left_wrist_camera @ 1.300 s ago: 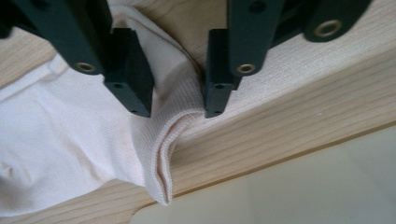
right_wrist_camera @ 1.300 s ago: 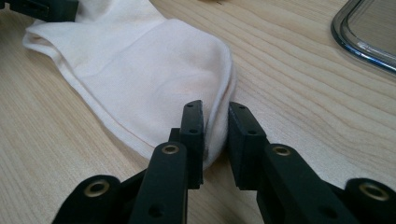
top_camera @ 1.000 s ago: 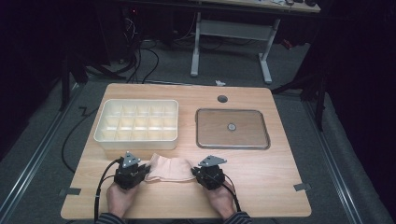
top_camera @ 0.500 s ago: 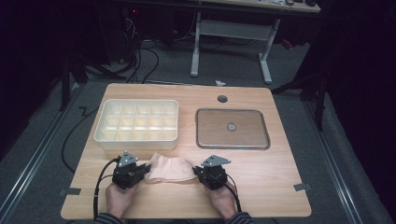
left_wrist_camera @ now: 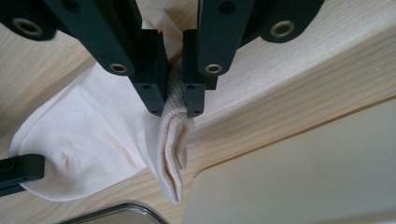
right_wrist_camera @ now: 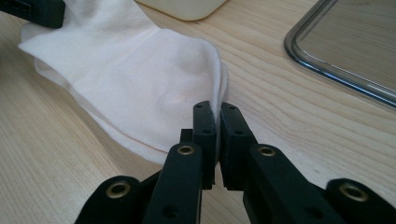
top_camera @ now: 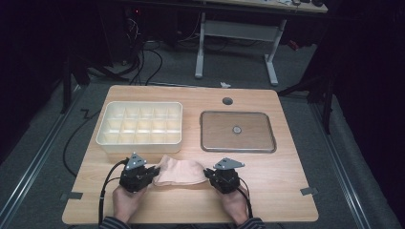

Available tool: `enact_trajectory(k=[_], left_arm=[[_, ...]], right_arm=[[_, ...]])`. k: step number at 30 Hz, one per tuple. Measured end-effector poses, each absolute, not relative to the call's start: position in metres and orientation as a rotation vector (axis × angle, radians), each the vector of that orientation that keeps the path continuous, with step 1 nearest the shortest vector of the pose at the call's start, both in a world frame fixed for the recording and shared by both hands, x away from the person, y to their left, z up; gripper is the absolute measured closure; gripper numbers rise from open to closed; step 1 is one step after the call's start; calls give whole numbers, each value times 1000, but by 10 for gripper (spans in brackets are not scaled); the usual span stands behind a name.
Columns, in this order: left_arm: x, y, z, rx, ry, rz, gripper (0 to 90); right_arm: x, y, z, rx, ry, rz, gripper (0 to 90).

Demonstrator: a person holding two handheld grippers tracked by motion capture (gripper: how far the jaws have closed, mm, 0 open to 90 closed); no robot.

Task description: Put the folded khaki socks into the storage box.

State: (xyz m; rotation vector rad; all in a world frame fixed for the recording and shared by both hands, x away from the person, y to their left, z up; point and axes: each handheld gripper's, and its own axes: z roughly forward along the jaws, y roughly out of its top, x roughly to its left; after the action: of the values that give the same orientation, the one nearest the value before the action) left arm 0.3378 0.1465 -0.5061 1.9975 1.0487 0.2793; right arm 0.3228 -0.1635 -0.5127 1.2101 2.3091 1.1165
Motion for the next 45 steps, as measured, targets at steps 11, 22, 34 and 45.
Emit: enact_trajectory(k=[11, 22, 34, 45], left_arm=[[342, 127, -503, 2007, 1006, 261, 823], [348, 109, -507, 1996, 987, 221, 820], [356, 90, -513, 1999, 996, 201, 815], [364, 86, -524, 2030, 1025, 249, 750]], right_arm=[[320, -183, -509, 1245, 2267, 1110, 865], [318, -202, -510, 1291, 2235, 1091, 865], [321, -219, -513, 1333, 2204, 1041, 863], [332, -217, -526, 1345, 2216, 990, 856]])
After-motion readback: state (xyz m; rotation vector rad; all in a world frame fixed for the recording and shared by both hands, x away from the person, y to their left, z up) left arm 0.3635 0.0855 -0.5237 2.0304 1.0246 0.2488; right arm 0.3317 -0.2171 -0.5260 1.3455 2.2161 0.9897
